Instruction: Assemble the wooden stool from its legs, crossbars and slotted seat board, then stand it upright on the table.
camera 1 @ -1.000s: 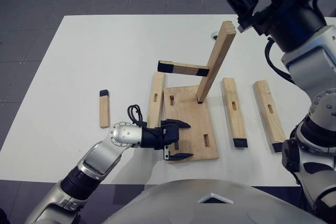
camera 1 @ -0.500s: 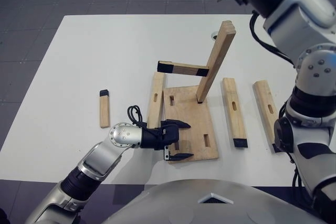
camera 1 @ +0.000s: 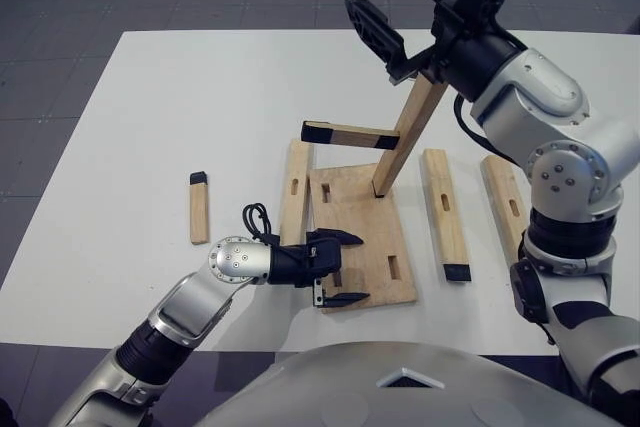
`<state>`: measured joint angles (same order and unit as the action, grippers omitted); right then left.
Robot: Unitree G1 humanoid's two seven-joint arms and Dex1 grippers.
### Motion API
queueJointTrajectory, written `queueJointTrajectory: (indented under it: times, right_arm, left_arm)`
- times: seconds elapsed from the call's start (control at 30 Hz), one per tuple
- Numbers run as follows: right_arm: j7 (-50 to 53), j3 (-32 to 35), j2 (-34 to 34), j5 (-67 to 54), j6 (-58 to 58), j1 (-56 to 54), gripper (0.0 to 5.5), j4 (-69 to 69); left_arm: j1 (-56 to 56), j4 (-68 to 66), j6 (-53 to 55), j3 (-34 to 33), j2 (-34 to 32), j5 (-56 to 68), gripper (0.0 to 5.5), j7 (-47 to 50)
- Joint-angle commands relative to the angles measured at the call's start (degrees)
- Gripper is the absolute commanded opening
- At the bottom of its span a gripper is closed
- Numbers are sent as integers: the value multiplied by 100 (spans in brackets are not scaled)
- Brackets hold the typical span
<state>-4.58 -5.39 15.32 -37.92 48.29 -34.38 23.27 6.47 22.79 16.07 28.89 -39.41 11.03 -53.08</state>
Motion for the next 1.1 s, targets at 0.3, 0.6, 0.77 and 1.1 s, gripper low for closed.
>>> queueJointTrajectory:
  times: [0.3,0.6,0.77,1.1]
  right_arm:
    - [-236,405,-677,-286,106,23,546,-330]
    - [-189,1757,-52,-614,24,-752,546,-151]
    - [-113,2480,544,-932,120,-776,546,169]
    - [109,2817,1395,-657,133,163,546,1171]
  left_arm:
    - [445,-581,376,402,-313,-589,474,125]
    - [522,-647,240,398,-460,-577,474,38]
    - [574,-819,-96,333,-1093,-574,474,-551]
    - [286,-826,-328,-317,-1713,76,474,-1278]
